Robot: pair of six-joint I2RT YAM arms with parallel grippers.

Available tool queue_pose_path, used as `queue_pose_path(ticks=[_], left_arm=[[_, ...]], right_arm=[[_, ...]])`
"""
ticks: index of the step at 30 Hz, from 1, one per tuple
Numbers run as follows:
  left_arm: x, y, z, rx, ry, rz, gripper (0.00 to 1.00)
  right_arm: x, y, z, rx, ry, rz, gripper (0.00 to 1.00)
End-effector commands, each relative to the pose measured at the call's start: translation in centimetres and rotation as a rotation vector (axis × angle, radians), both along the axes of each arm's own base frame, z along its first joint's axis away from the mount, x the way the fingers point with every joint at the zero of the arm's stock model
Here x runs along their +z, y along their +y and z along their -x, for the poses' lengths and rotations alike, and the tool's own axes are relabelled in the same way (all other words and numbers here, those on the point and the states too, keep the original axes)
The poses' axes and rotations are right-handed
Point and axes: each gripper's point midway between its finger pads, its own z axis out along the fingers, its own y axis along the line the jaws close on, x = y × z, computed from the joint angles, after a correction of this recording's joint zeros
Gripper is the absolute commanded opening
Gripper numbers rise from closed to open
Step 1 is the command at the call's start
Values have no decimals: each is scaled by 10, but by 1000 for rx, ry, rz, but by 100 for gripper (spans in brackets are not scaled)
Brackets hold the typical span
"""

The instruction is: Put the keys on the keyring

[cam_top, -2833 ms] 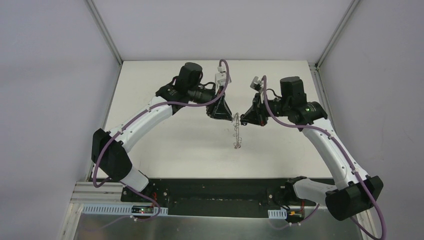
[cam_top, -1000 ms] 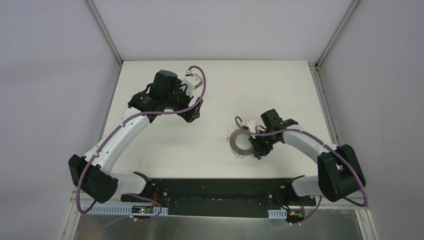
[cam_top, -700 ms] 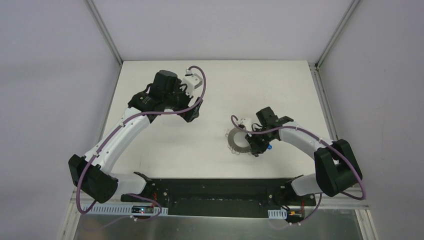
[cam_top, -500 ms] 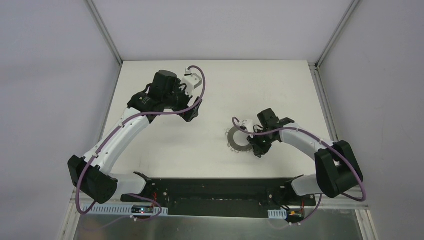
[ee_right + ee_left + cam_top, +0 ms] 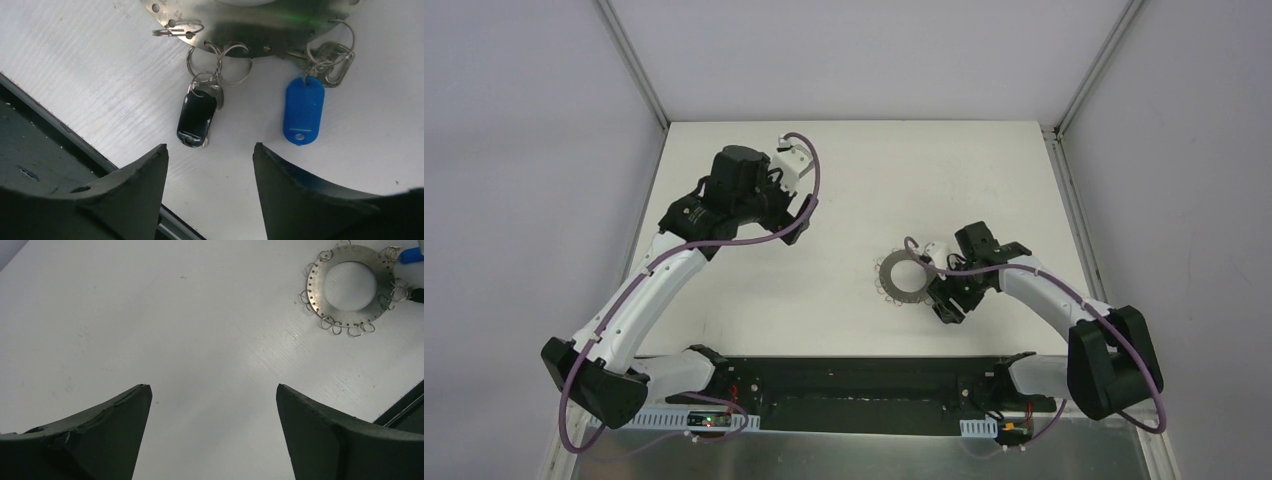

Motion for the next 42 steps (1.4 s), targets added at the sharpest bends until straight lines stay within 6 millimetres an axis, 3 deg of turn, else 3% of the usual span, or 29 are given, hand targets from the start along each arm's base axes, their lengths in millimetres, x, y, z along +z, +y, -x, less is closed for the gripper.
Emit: queue_pose_path(ticks=[1,7,14,18,24,28,35,42], left_arm=[[6,26,2,72,-53,-41,99],[11,50,-3,181,-86,18,99],[24,87,-8,361,-158,146,99],[28,110,-7,458,-194,198,99],[33,130,7,518,-279,212,99],[23,134,16,532,-305,222,99],[2,127,29,481,-299,238,99],[-8,113,42,378,-269,235,99]], right_arm=[[30,-5,-12,-51,-74,-21,71],[95,2,-47,-196,-251,-152,99],[166,14,-85,-383,-427,-333,100],[195,12,-101,-480,-504,-400,100],[238,16,-109,-575,-619,-552,100],[251,16,-106,-598,-690,-632,100],[250,8,-94,-591,-746,-646,100],[229,3,-94,-597,-743,-645,100]])
